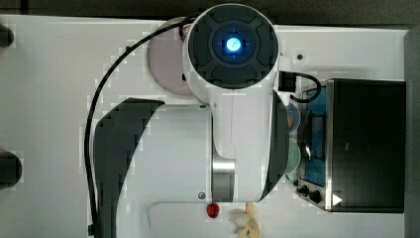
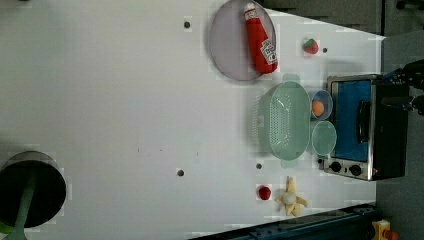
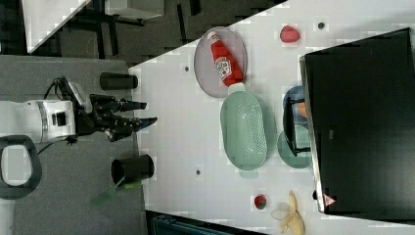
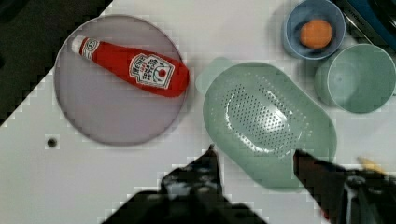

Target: Drag strainer right to left.

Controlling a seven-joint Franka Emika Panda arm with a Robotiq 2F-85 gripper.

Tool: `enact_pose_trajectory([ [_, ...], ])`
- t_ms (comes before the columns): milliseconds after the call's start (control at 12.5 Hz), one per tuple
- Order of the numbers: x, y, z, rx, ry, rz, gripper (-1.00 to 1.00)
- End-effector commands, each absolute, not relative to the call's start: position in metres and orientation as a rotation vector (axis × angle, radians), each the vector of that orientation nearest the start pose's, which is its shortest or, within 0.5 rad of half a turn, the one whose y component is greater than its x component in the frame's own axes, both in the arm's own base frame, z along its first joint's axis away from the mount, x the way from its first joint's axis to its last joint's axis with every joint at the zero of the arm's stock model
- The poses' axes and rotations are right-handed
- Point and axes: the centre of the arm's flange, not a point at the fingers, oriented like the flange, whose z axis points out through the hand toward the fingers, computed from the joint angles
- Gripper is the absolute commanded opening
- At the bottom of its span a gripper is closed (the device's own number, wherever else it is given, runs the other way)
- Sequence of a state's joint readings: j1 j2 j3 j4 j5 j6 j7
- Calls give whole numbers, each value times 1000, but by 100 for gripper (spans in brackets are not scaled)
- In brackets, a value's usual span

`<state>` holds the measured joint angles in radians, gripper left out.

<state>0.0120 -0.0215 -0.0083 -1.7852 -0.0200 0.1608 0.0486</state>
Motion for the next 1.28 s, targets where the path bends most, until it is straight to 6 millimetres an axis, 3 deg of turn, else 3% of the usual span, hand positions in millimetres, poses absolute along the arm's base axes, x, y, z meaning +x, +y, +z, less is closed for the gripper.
enact_pose_trajectory([
  [80, 410, -48, 654, -2850, 1346, 15, 60],
  [240, 411, -48, 647, -2854, 1348, 34, 100],
  [480, 421, -47, 607, -2874, 1361, 139, 100],
  [880, 451, -45, 499, -2859, 1413, 165, 100],
  [1280, 468, -39, 383, -2609, 1805, 38, 100],
])
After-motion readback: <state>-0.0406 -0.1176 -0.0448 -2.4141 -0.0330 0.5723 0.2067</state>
